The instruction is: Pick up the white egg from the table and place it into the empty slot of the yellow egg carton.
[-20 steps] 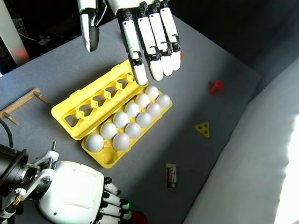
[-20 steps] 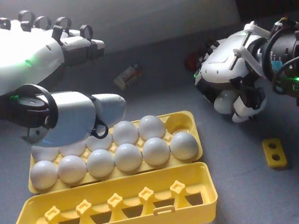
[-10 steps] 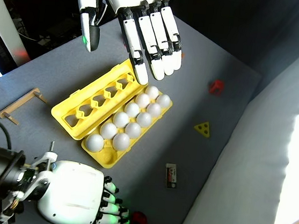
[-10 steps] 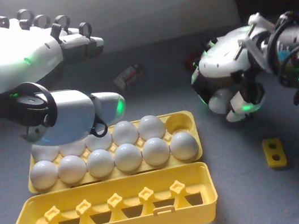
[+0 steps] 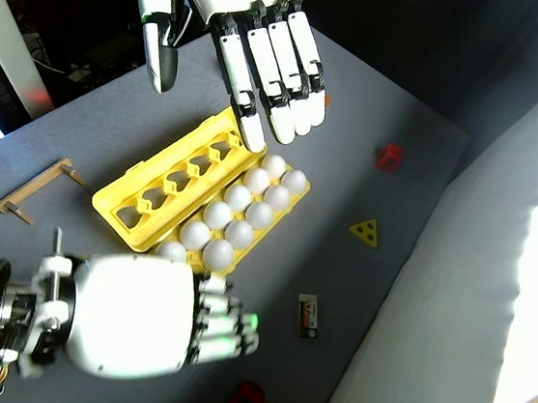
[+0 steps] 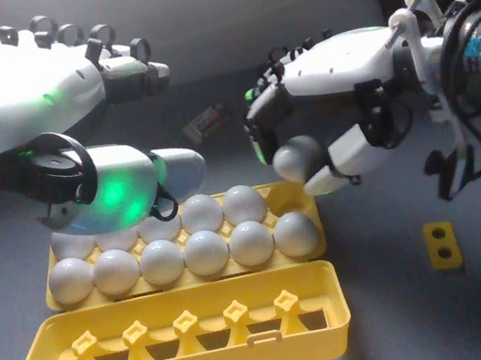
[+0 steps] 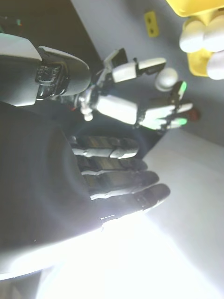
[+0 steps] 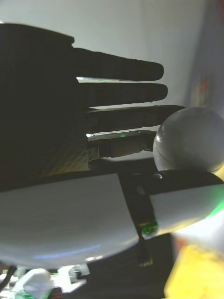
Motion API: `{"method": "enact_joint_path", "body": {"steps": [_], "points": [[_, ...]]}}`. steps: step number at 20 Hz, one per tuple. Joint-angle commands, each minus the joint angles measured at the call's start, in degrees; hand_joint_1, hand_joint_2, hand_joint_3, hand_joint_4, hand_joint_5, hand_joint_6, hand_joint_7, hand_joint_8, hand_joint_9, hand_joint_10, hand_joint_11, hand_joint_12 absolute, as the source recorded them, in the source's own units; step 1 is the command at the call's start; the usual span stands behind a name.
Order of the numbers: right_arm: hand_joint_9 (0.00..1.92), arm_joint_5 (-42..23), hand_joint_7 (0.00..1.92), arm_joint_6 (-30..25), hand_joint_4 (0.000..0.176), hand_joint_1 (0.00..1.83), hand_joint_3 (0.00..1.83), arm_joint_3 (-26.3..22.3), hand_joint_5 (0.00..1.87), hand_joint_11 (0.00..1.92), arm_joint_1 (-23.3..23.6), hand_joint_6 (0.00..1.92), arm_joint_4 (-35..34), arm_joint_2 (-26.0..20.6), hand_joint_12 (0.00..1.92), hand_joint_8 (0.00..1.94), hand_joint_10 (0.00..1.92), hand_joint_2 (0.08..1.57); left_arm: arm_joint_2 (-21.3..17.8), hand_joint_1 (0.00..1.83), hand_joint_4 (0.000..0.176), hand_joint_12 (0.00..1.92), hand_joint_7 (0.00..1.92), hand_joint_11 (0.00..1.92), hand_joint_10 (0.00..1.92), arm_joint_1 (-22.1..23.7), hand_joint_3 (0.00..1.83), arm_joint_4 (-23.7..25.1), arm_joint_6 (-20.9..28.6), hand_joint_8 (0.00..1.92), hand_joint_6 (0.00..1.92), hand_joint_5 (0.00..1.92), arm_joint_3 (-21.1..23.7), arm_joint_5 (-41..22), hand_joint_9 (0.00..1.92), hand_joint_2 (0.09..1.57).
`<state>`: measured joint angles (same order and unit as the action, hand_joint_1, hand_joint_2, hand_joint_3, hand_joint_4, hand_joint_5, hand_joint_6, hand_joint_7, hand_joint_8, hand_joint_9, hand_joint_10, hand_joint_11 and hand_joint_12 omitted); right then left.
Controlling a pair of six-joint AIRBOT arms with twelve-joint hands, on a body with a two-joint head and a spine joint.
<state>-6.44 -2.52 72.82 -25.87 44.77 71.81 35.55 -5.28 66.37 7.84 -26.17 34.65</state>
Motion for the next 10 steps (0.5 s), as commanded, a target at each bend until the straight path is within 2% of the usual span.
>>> {"method": "enact_joint_path", "body": {"steps": [1, 5, 6, 9, 10], "points": [[0.17, -3.45, 0.49, 0.2, 0.0, 1.09, 0.01, -0.31, 0.84, 0.0, 0.24, 1.24, -2.84, 0.22, 0.39, 0.01, 0.07, 1.18, 0.04, 0.04, 0.032, 0.53, 0.11, 0.0, 0.0, 0.86, 0.0, 3.38, 0.24, 0.0, 0.0, 0.18, 0.24, -1.74, 0.13, 1.3], [0.17, -4.17, 0.49, 0.26, 0.0, 1.08, 0.0, -1.67, 0.83, 0.0, 0.67, 1.26, -9.34, -0.54, 0.49, 0.0, 0.07, 1.19, 0.04, 0.04, 0.031, 0.54, 0.11, 0.0, 0.0, 0.91, 0.0, 3.37, 0.24, 0.0, 0.0, 0.19, 0.25, -1.75, 0.12, 1.3], [0.17, -4.72, 0.49, 2.99, 0.0, 1.08, 0.0, -1.86, 0.83, 0.0, 0.64, 1.26, -13.95, -0.77, 0.5, 0.0, 0.07, 1.19, 0.04, 0.04, 0.031, 0.54, 0.11, 0.0, 0.0, 0.91, 0.0, 3.37, 0.24, 0.0, 0.0, 0.19, 0.25, -1.75, 0.12, 1.3], [0.18, -9.2, 0.49, 28.61, 0.0, 1.08, 0.0, -2.79, 0.83, 0.0, -0.81, 1.26, -40.18, -1.3, 0.57, 0.0, 0.08, 1.2, 0.04, 0.05, 0.031, 0.53, 0.11, 0.0, 0.0, 0.88, 0.0, 3.36, 0.24, 0.0, 0.0, 0.19, 0.21, -1.74, 0.12, 1.3], [0.17, -11.12, 0.48, 33.88, 0.0, 1.08, 0.0, -3.03, 0.82, 0.0, -1.34, 1.27, -45.26, -1.4, 0.6, 0.0, 0.08, 1.2, 0.04, 0.05, 0.031, 0.52, 0.11, 0.0, 0.0, 0.9, 0.0, 3.36, 0.24, 0.0, 0.0, 0.19, 0.19, -1.74, 0.12, 1.3]]}}
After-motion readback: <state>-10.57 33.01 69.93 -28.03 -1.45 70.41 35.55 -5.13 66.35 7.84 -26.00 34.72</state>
